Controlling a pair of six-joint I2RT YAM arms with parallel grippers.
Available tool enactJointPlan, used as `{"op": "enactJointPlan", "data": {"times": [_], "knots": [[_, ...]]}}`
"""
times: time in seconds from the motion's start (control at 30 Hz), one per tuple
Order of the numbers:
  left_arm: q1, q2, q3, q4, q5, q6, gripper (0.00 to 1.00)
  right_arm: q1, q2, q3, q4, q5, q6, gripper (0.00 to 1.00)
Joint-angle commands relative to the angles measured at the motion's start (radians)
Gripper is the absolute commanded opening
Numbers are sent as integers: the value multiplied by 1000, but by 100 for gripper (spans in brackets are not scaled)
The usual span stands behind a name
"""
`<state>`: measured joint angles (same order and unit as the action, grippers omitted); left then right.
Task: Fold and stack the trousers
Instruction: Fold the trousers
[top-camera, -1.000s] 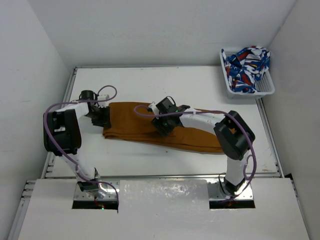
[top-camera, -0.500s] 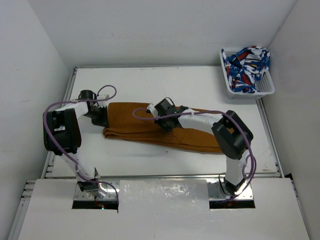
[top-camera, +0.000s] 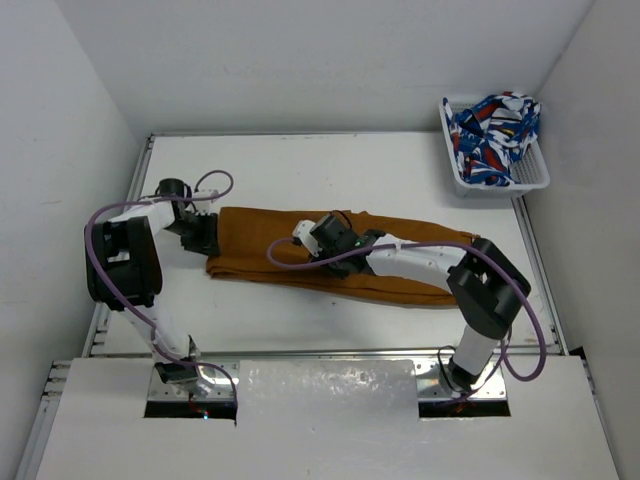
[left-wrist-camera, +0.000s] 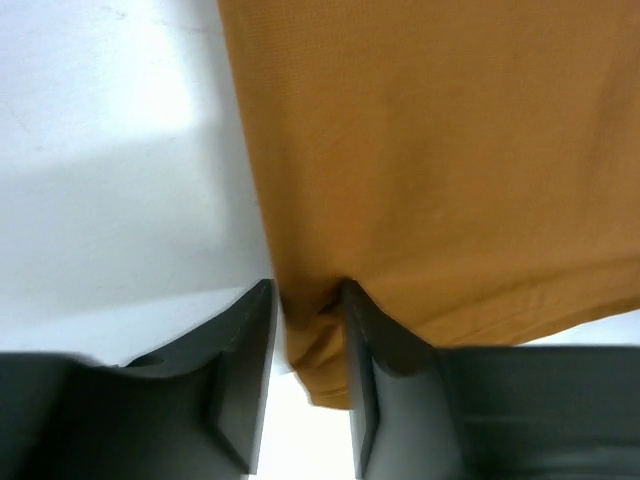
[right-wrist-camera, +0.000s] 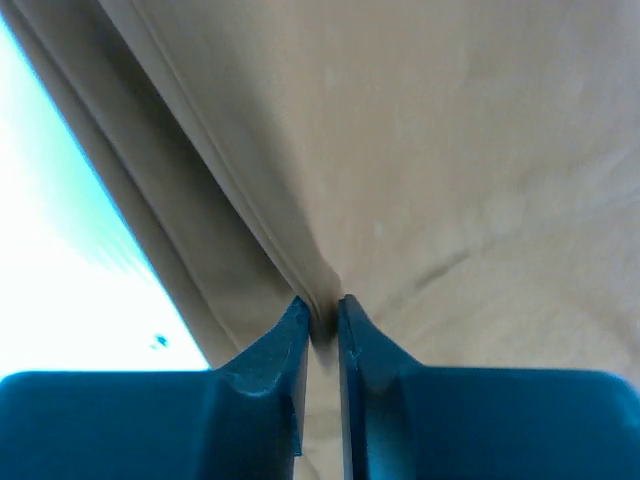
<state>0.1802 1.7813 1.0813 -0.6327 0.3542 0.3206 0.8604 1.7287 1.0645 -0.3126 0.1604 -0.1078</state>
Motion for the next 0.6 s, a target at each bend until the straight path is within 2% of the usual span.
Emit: {"op": "enactJointPlan", "data": {"times": [0.0, 0.03, 0.1, 0.2, 0.37, 0.5, 0.53, 0.57], "knots": [[25, -29, 35, -12, -6, 55, 38, -21, 29, -17, -71, 73, -18, 33], [25, -34, 37, -18, -6, 63, 44, -27, 31, -14, -77, 71, -10, 40], [27, -37, 42, -27, -1, 66, 48, -40, 16, -14, -88, 59, -4, 56], [30, -43, 48, -50, 31, 69, 51, -60, -46, -26, -79, 54, 20, 67], [30, -27, 16, -39, 69, 48, 57, -167, -214, -139, -10, -120, 155, 71], [25, 20, -41, -16, 81, 20, 58, -387, -383, -288, 81, -209, 289, 72], [21, 41, -41, -19, 72, 20, 55, -423, -440, -308, 79, -200, 315, 72], [22, 52, -32, -24, 68, 23, 47, -478, -466, -345, 66, -161, 325, 73]]}}
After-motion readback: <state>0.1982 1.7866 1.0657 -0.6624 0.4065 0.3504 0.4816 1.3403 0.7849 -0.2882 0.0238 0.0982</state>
